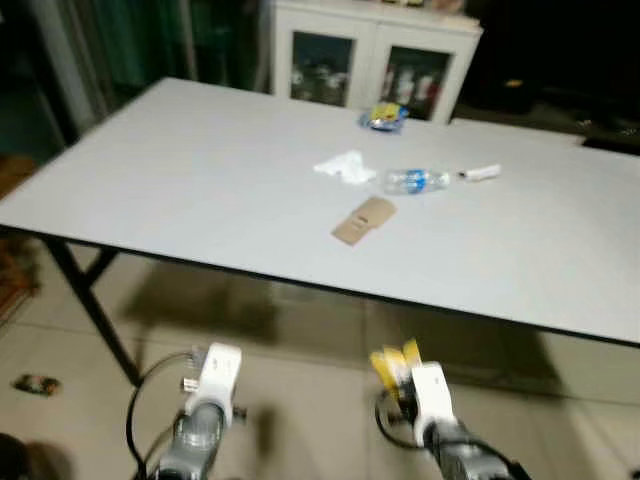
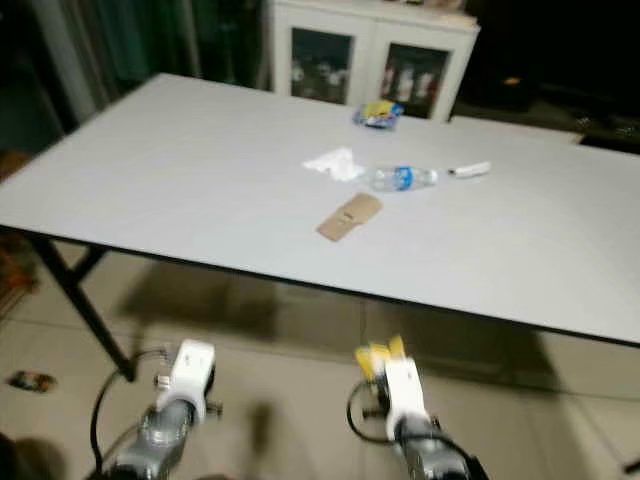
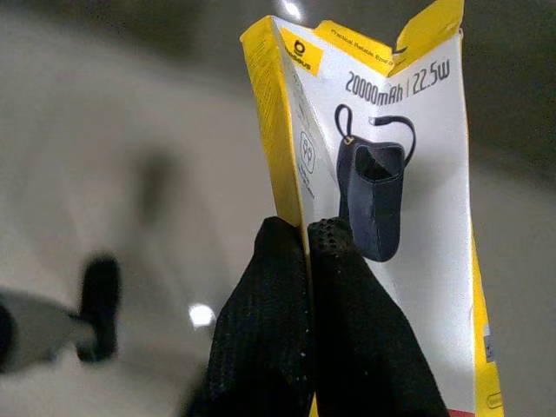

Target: Picking trash to rubbish bin

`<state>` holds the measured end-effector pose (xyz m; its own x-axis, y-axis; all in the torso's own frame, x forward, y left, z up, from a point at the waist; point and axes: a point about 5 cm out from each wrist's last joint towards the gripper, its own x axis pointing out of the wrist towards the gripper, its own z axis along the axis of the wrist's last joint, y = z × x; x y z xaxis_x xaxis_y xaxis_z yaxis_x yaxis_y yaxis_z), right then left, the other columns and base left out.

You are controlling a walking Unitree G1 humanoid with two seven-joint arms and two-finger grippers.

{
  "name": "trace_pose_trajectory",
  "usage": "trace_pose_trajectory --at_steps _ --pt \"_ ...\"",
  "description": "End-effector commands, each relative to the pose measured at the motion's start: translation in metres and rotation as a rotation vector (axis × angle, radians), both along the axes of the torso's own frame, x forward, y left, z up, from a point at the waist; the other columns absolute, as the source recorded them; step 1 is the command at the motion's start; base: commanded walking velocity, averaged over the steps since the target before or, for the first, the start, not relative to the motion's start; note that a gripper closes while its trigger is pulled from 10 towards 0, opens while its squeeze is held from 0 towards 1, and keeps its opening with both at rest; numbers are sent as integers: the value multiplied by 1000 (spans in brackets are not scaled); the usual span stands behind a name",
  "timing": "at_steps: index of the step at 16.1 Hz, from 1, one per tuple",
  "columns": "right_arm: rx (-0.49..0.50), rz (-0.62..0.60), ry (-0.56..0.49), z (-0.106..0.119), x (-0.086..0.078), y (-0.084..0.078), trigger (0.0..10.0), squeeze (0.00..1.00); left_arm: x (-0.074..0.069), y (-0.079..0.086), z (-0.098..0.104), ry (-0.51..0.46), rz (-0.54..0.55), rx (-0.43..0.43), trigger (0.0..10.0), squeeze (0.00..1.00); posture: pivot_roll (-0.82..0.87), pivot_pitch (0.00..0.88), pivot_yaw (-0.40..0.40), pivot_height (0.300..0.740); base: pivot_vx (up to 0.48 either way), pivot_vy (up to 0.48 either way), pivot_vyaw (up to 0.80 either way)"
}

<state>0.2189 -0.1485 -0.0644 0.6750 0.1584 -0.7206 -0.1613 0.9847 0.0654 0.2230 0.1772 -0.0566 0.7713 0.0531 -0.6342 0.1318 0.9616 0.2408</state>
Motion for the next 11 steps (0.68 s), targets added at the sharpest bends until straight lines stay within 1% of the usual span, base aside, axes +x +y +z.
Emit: trace_pose_trajectory --at_steps 1,3,5,8,11 --pt "17 -5 -17 1 1 -2 10000 0 1 -3 0 3 -25 -12 10000 0 32 0 -85 740 0 0 0" --pt "32 -5 -30 3 3 -1 10000 0 -2 -4 -2 20 -31 -11 10000 0 31 8 -88 740 0 0 0" --pt "37 -26 -33 3 5 -3 10000 0 -3 -4 -4 33 -14 -21 10000 0 31 12 -87 740 0 0 0" --pt "44 -46 -31 3 5 -4 10000 0 -4 -3 -5 41 -19 -21 10000 0 28 11 -83 740 0 0 0" --pt "73 -78 -49 4 5 -4 10000 0 -5 -4 -6 48 -19 -25 10000 0 30 9 -80 740 0 0 0"
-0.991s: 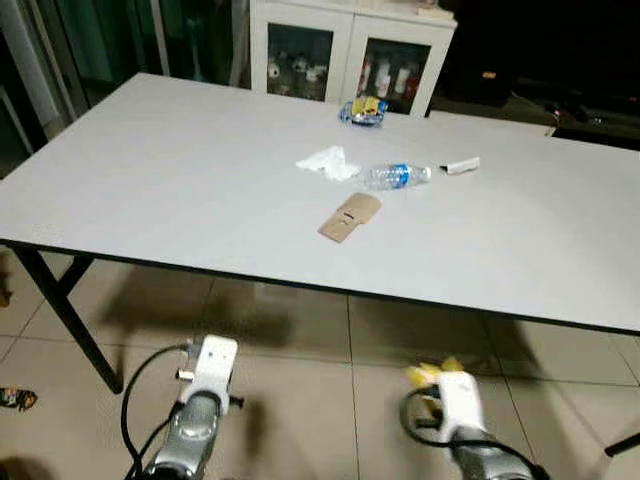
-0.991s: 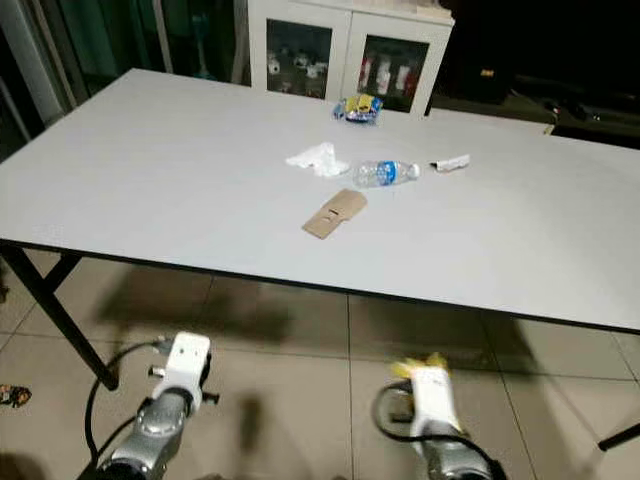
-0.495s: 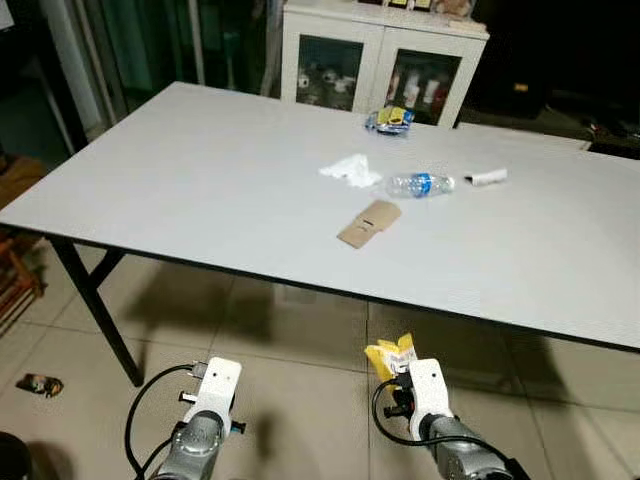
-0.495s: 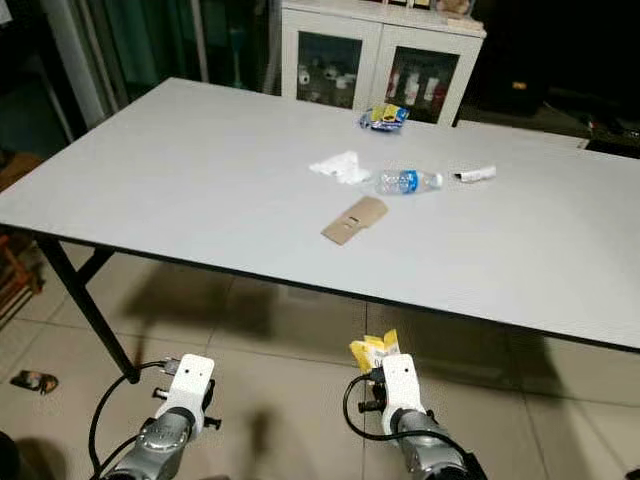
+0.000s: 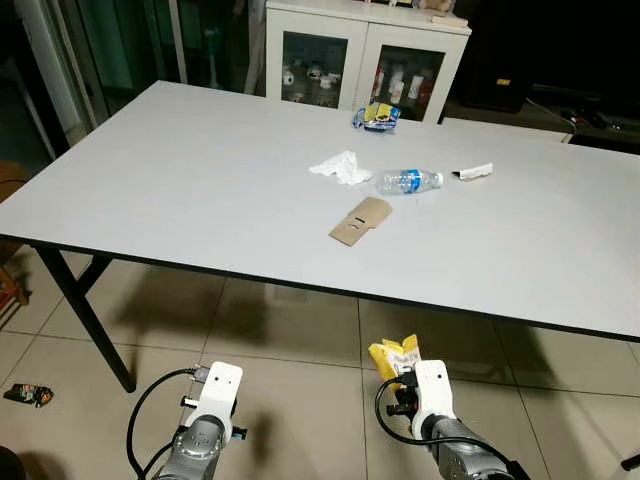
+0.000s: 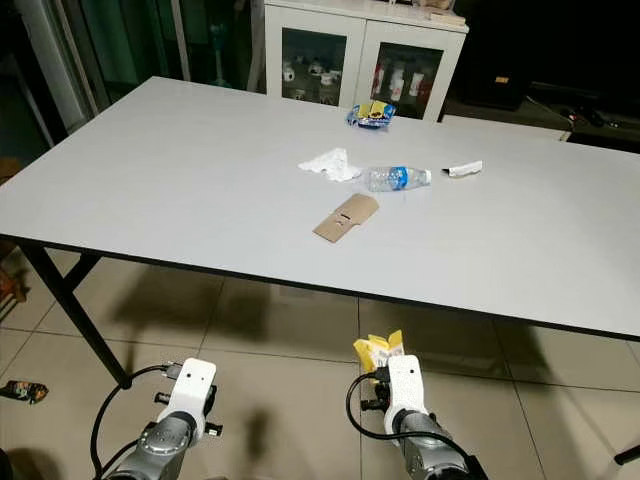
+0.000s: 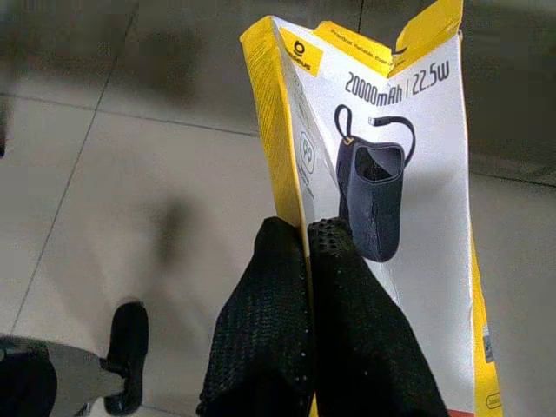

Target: Picking trash to rubbish bin

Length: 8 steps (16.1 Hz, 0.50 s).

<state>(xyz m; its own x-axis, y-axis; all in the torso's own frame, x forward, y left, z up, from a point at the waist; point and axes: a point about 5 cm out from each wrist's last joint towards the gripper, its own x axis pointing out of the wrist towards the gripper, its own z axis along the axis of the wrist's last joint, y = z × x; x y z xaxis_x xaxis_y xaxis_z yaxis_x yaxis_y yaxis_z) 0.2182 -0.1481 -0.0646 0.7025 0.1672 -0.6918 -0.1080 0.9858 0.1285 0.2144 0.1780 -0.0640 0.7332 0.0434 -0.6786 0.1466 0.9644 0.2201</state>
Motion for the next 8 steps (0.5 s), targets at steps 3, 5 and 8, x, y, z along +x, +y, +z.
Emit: trace_pose_trajectory --at_steps 3,5,8 --pt "20 -43 -48 7 10 -4 10000 0 3 -5 1 -6 -9 -23 10000 0 29 11 -75 740 0 0 0" --pt "15 -43 -47 8 12 -4 10000 0 4 -6 2 -5 -11 -23 10000 0 29 9 -74 740 0 0 0" --pt "13 -38 -36 7 10 -5 10000 0 6 -9 2 -4 -18 -24 10000 0 32 1 -76 740 0 0 0"
